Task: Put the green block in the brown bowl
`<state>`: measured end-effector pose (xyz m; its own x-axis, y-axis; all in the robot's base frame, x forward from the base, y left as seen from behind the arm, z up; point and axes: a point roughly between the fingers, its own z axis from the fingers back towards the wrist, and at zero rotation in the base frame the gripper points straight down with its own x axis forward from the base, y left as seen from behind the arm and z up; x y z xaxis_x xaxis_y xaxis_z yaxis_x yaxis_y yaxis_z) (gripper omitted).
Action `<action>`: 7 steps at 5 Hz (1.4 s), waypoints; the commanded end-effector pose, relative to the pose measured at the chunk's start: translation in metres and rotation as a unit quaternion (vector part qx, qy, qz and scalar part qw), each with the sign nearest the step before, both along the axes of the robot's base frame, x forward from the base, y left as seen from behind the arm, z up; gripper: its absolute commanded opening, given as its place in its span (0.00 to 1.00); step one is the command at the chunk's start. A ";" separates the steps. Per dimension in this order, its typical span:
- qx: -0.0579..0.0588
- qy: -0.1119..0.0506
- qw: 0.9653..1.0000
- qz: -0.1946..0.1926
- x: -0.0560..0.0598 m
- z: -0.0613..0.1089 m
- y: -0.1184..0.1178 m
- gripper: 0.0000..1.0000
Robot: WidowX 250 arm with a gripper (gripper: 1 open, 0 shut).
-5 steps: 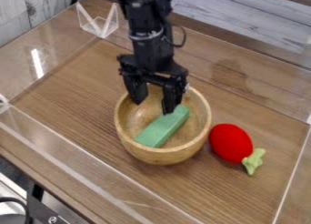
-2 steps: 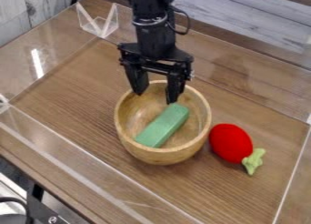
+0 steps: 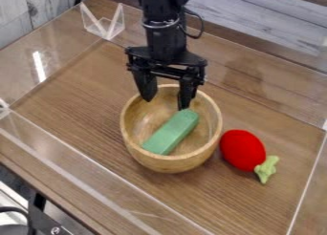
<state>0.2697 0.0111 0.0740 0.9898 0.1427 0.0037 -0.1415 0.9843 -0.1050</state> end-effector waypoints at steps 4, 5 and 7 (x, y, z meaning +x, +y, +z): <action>0.005 -0.029 0.997 -0.073 0.020 -0.015 0.002 1.00; 0.000 -0.045 0.998 -0.054 0.029 0.005 0.015 1.00; -0.007 -0.077 0.997 -0.029 0.038 0.044 0.042 1.00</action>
<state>0.3005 0.0508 0.0949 0.9929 0.0920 0.0756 -0.0800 0.9857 -0.1483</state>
